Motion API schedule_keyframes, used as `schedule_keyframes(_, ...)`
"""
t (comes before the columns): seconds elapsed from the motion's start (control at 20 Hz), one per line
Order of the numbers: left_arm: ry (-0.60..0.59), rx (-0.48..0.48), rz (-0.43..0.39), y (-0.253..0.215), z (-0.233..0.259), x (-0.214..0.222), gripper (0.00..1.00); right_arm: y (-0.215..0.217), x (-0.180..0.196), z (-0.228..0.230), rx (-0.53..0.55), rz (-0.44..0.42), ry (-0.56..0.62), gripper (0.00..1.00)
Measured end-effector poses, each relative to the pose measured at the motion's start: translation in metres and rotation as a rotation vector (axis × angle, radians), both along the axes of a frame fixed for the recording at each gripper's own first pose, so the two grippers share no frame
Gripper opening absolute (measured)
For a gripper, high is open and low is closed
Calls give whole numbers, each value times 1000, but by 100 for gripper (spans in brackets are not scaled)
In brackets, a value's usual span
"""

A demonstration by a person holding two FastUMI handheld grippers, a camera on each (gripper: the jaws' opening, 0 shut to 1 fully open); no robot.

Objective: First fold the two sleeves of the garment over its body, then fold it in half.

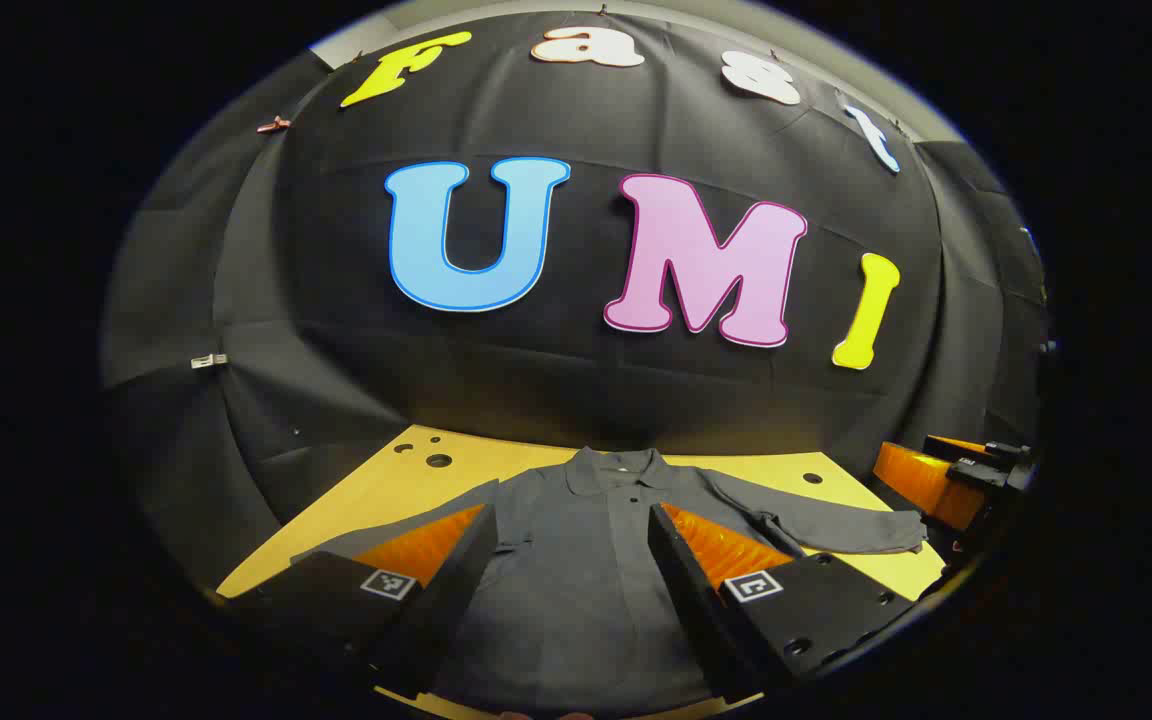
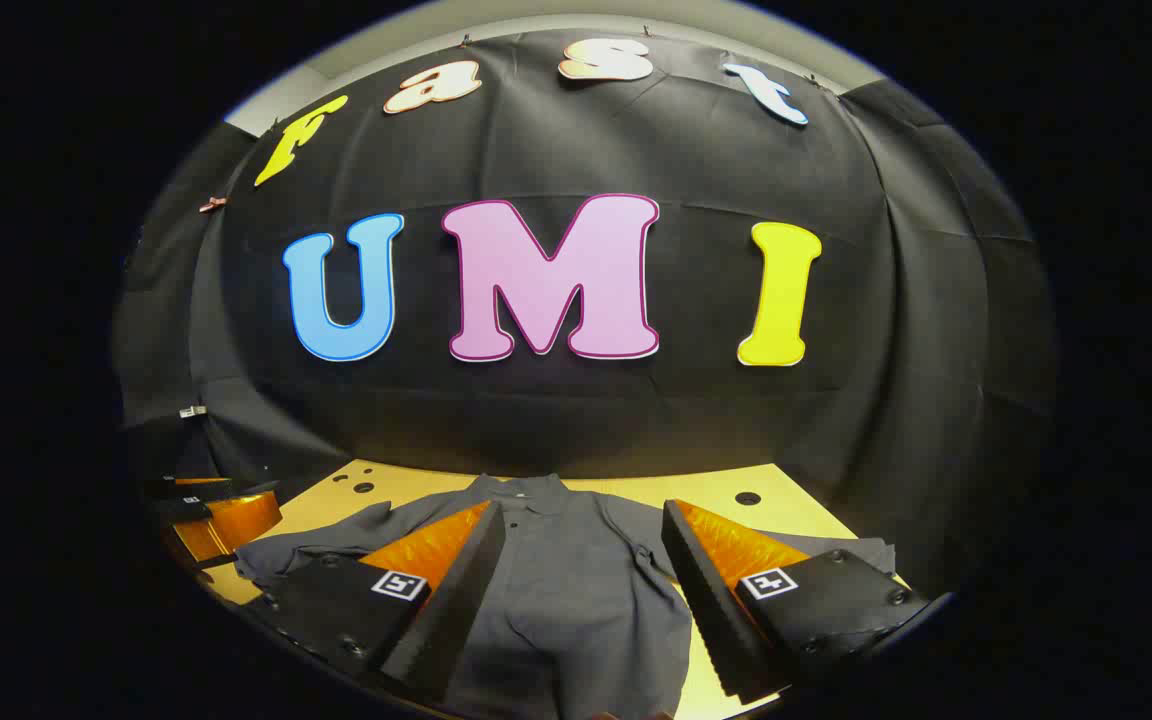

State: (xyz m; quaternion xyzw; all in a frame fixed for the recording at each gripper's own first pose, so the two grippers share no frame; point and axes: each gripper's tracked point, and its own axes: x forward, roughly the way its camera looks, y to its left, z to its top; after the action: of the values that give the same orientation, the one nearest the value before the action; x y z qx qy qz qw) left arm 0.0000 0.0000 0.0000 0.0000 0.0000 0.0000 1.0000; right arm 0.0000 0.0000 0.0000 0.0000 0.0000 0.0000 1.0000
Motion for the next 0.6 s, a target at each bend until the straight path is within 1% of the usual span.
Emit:
schedule_keyframes(0.25, -1, 12, 35, 6, 2, 11, 96, -5, 13, -6, -2, 10, 22, 98)
schedule_keyframes(0.4, 0, 13, 53, 1, 0, 16, 96, -17, 23, -9, -4, 9, 32, 98)
schedule_keyframes(0.5, -1, 26, 64, -2, -2, 21, 96, -28, 31, -21, -19, -7, 74, 97)
schedule_keyframes(0.55, 4, 37, 78, -3, -6, 25, 96, -32, 33, -31, -14, -4, 113, 97)
schedule_keyframes(0.6, -1, 40, 89, -4, -7, 27, 96, -31, 35, -36, 5, 18, 128, 97)
